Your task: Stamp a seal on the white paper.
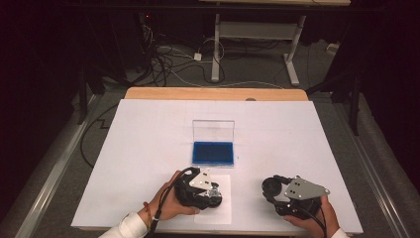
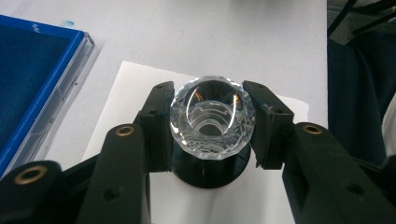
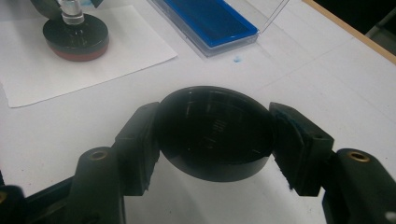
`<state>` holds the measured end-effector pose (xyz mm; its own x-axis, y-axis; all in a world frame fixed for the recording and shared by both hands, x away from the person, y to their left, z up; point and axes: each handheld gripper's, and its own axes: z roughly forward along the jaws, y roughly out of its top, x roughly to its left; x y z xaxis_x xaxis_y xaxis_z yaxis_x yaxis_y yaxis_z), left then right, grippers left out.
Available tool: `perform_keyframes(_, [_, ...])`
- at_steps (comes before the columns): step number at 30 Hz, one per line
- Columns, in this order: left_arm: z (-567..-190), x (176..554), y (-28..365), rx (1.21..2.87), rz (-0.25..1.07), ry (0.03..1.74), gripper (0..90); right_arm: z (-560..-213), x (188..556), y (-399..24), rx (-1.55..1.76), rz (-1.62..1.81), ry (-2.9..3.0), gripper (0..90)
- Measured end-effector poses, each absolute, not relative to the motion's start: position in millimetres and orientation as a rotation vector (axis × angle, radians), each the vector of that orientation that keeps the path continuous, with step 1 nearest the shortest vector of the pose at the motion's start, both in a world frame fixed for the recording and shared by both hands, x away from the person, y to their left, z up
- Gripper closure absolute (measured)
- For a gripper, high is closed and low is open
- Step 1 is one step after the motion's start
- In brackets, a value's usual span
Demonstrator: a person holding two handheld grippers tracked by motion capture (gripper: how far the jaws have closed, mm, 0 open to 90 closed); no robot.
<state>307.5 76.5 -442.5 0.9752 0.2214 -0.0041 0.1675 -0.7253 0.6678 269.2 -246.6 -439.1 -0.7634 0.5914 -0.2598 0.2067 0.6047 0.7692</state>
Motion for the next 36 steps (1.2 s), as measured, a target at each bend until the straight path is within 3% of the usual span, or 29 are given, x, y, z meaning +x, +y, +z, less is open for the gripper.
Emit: perform_keyframes(36, [-445.7, 307.0, 75.9, 2.400, 0.118, 0.252, 54.7, -438.9, 267.1, -243.2, 0.629, 1.038, 2.338, 37.7])
